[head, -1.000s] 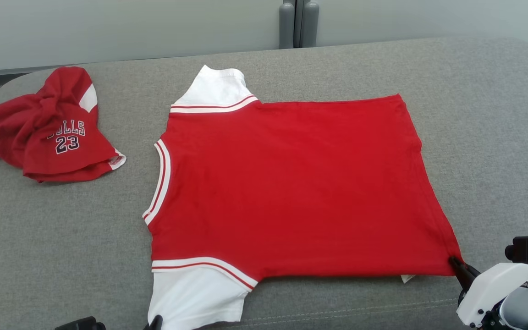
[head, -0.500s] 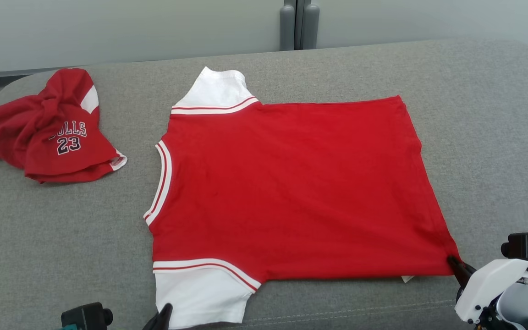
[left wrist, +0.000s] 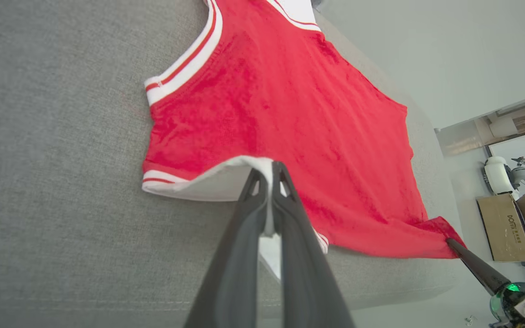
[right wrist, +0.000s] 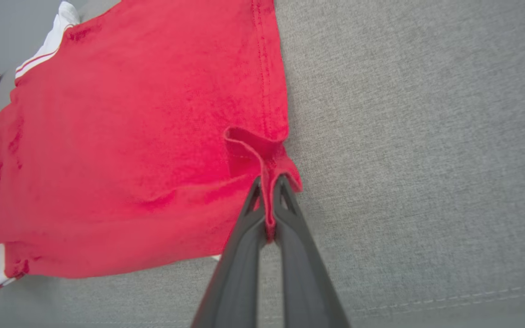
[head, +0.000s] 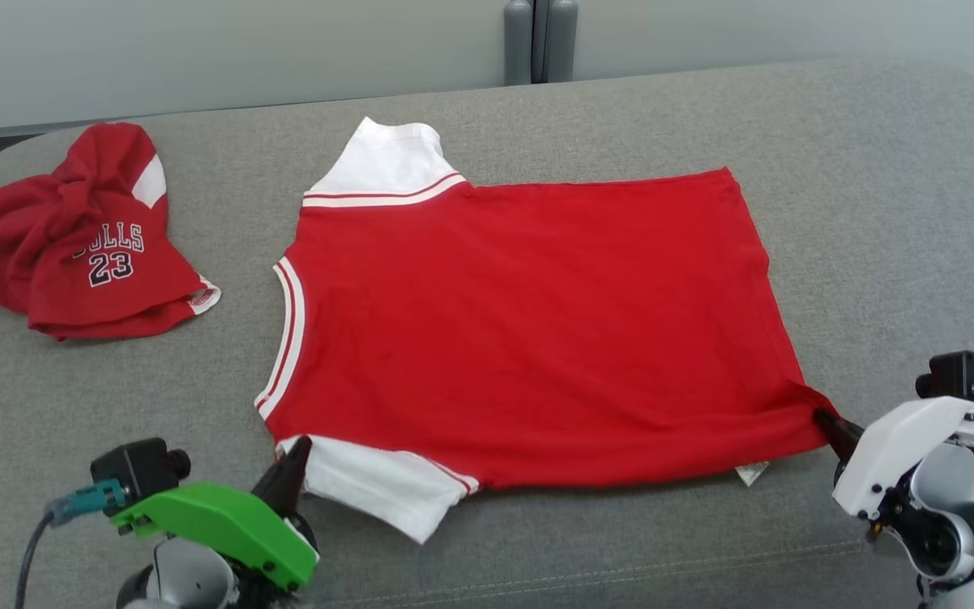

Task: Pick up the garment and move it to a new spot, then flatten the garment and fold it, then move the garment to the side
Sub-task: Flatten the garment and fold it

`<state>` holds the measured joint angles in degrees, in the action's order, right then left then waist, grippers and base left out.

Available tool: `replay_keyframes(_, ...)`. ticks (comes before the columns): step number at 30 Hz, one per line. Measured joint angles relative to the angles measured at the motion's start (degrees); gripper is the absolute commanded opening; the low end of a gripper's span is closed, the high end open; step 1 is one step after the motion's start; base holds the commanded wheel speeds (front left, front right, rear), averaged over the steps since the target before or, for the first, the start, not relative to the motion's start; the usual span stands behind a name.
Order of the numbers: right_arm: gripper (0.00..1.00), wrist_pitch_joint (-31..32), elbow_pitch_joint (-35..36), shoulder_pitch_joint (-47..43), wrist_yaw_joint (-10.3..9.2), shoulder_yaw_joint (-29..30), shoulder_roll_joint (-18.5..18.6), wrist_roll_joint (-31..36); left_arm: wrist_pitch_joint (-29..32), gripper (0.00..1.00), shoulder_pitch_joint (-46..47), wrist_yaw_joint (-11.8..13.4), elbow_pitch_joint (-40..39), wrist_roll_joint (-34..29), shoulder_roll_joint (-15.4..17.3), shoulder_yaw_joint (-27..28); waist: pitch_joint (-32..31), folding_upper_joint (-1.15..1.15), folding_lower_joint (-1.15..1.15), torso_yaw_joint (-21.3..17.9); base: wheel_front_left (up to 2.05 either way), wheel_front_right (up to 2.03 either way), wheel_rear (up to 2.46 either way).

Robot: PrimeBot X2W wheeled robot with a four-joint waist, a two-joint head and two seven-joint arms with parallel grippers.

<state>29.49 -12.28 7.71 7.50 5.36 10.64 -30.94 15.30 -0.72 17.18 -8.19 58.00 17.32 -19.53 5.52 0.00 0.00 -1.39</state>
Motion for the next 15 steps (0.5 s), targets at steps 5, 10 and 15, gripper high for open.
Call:
replay_keyframes(5, 0.00, 3.3, -2.3, 5.2, -0.01, 0.2, -0.1, 0.3, -1.3, 0.00, 6.4, -0.8, 4.2, -0.5, -1.1, 0.9, 1.5, 0.00, 0.00, -0.4, 0.00, 0.00, 0.00)
replay_keyframes(10, 0.00, 5.8, -4.0, 8.8, -0.01, -0.1, -0.1, 1.4, -2.9, 0.00, 12.1, -2.1, 7.8, -0.9, -2.8, 1.0, 3.3, 0.00, 0.00, -0.6, 0.00, 0.00, 0.00)
replay_keyframes(15, 0.00, 6.4, -4.7, 11.1, -0.01, 0.3, -0.2, 2.4, -4.3, 0.00, 16.1, -2.9, 11.1, -1.3, -4.2, 1.1, 4.7, 0.00, 0.00, -0.5, 0.00, 0.00, 0.00)
